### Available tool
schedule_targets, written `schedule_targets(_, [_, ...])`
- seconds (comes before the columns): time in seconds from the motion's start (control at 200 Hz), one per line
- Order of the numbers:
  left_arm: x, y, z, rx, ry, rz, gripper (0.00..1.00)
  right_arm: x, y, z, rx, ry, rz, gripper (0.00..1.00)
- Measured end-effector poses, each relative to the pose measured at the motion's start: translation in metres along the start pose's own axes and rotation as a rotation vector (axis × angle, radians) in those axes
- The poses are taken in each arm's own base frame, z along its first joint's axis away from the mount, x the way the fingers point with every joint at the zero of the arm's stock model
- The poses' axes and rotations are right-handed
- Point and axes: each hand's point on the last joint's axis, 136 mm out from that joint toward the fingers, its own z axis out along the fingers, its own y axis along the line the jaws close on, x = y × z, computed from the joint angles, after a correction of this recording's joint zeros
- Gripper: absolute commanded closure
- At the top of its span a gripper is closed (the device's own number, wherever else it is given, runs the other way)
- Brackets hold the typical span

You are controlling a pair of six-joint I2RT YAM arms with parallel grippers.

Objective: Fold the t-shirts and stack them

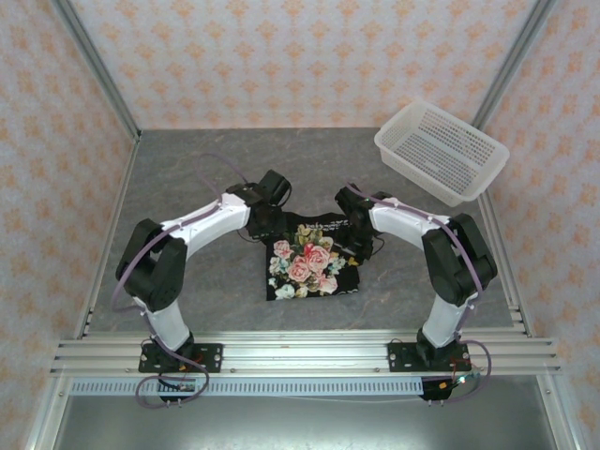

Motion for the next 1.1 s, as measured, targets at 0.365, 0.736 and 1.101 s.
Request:
schedule_targets(0.365, [0.006, 0.007, 0.008, -0.053, 0.015, 0.018, 0.59, 0.001, -0.002, 0.003, -0.005, 0.005, 0.002, 0.55])
schedule_targets(0.736, [0.004, 0.048, 0.025, -0.070, 0.033, -0.078, 0.35, 0.001, -0.001, 0.004, -0.012, 0.008, 0.003, 0.54])
schedule_targets(1.101, [-0.002, 0.026, 0.047, 0.014, 0.025, -0.078, 0.61, 0.001, -0.001, 0.004, -0.012, 0.008, 0.003, 0.54])
